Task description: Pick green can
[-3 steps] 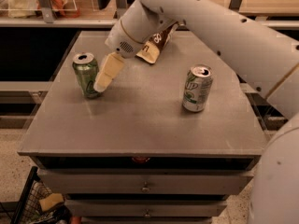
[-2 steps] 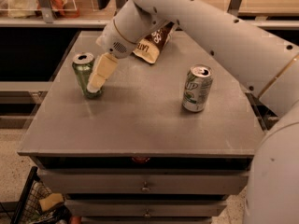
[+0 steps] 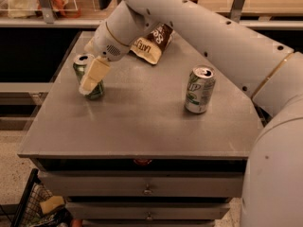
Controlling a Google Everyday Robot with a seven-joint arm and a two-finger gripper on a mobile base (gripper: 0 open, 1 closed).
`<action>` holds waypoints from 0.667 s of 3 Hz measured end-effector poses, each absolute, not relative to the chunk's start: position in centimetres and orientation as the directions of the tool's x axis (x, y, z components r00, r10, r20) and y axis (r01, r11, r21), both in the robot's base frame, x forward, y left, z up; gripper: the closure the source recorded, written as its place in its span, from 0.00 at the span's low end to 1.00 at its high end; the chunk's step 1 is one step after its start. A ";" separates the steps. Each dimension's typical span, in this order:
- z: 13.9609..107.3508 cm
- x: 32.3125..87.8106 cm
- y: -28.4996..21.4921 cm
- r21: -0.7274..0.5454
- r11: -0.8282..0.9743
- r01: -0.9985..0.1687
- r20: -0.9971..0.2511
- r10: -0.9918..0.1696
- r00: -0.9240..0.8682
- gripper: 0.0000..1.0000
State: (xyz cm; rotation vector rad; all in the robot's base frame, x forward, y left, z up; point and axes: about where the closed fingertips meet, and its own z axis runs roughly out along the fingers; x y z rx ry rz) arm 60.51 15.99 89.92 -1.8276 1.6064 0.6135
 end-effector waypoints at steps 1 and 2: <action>89.7 60.3 16.4 -0.144 -0.082 -0.986 -0.700 -0.696 0.160 0.41; 89.6 60.3 16.5 -0.139 -0.094 -0.986 -0.700 -0.695 0.165 0.64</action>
Offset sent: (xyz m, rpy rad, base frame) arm 0.0002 0.0019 -0.0004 -0.0042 0.0136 0.0362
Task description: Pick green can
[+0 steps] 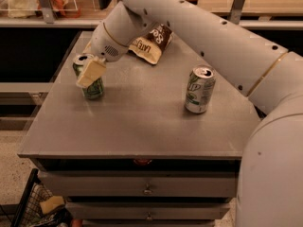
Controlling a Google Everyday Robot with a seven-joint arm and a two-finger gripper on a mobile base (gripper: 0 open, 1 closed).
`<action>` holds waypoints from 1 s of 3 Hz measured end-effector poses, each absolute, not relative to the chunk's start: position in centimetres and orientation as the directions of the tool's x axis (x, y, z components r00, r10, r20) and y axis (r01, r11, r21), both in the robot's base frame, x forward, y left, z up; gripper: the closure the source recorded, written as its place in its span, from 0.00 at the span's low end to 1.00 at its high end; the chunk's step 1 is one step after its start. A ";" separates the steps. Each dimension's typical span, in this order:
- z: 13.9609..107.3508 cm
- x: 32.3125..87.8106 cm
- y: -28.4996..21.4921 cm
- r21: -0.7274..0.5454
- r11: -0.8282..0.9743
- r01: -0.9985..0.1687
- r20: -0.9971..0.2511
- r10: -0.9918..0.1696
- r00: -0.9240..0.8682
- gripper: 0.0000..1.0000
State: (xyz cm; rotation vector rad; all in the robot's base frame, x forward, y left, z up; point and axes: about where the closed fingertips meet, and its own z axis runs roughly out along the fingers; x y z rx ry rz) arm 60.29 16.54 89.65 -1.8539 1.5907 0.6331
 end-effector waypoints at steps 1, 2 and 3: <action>90.2 60.5 16.2 -0.144 -0.107 -0.984 -0.699 -0.693 0.178 0.87; 92.0 60.8 15.4 -0.164 -0.125 -0.979 -0.701 -0.684 0.204 1.00; 94.1 61.0 14.7 -0.188 -0.145 -0.971 -0.707 -0.667 0.236 1.00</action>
Offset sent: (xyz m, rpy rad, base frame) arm 0.0117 -0.0263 0.0502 0.0202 -0.0549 0.0499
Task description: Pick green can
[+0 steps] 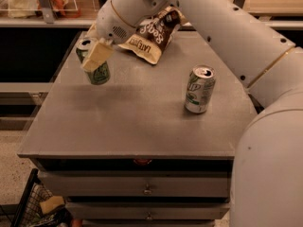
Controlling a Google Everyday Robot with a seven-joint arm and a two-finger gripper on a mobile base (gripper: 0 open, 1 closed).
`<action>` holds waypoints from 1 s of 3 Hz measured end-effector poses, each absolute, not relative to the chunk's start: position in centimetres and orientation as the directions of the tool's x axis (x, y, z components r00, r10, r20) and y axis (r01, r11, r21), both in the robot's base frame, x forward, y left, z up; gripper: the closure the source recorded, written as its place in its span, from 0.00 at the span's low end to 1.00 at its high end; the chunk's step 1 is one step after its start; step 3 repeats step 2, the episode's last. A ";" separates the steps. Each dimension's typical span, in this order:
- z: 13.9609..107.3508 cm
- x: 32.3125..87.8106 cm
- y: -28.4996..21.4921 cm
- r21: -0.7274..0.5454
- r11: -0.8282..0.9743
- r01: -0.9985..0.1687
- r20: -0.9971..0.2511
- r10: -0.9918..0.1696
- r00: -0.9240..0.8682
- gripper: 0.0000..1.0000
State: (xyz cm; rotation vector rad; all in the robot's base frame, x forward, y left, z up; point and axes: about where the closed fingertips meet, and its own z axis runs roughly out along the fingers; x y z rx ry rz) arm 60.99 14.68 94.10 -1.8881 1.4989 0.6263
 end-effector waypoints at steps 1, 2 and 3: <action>95.6 60.8 14.6 -0.203 -0.185 -0.962 -0.716 -0.642 0.274 1.00; 96.2 60.6 14.9 -0.204 -0.221 -0.954 -0.719 -0.627 0.299 1.00; 96.2 60.6 14.9 -0.204 -0.221 -0.954 -0.719 -0.627 0.299 1.00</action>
Offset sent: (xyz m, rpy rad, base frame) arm -0.0047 0.0007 0.0309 0.0301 -0.0152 0.1242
